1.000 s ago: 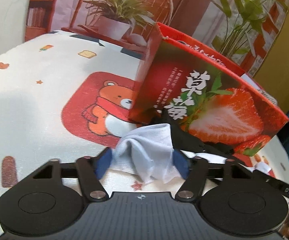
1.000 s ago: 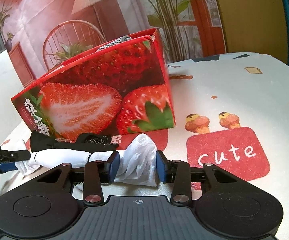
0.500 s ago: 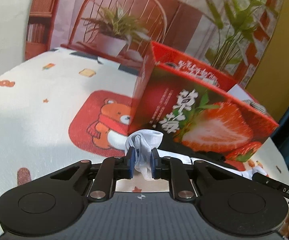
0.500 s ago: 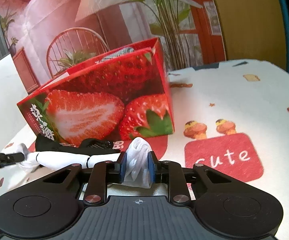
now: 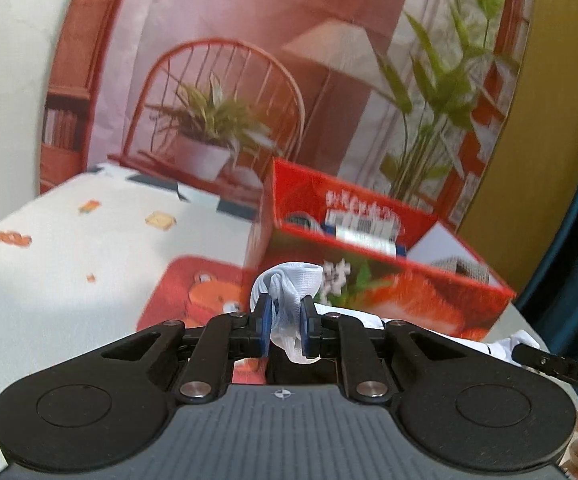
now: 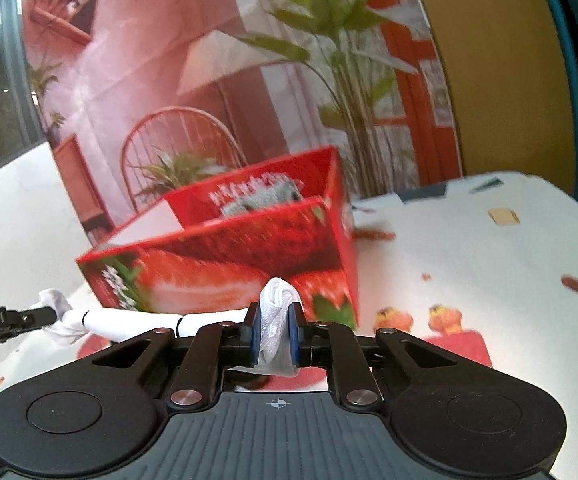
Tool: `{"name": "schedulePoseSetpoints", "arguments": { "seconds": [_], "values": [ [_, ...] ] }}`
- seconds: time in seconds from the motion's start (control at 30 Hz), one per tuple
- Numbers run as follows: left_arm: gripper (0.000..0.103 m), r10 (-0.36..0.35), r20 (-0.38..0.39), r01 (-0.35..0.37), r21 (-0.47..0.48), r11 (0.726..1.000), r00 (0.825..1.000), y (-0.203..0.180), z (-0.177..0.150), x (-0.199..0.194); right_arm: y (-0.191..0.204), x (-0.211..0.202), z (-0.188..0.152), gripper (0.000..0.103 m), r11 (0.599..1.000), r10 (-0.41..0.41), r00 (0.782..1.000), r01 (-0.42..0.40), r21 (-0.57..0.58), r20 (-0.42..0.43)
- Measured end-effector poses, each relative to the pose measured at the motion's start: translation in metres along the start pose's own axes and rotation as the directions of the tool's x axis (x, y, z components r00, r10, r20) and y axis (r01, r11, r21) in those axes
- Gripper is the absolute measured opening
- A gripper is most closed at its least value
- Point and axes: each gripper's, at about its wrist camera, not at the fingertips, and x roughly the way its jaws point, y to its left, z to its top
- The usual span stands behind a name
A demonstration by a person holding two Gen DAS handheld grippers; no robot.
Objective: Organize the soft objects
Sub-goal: 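Carry the white cloth with the right gripper over the box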
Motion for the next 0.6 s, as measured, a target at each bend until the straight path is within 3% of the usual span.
{"name": "schedulePoseSetpoints", "arguments": {
  "seconds": [0.37, 0.6],
  "values": [
    [0.015, -0.003, 0.125, -0.011, 0.112, 0.994, 0.992, -0.025, 0.044, -0.017, 0.021, -0.009, 0.042, 0.013, 0.996, 0.058, 0.994, -0.051, -0.08, 0.097],
    [0.014, 0.007, 0.154, -0.037, 0.195, 0.98, 0.988, -0.052, 0.078, 0.009, 0.019, 0.008, 0.085, 0.013, 0.996, 0.043, 0.989, -0.03, -0.09, 0.144]
  ]
}}
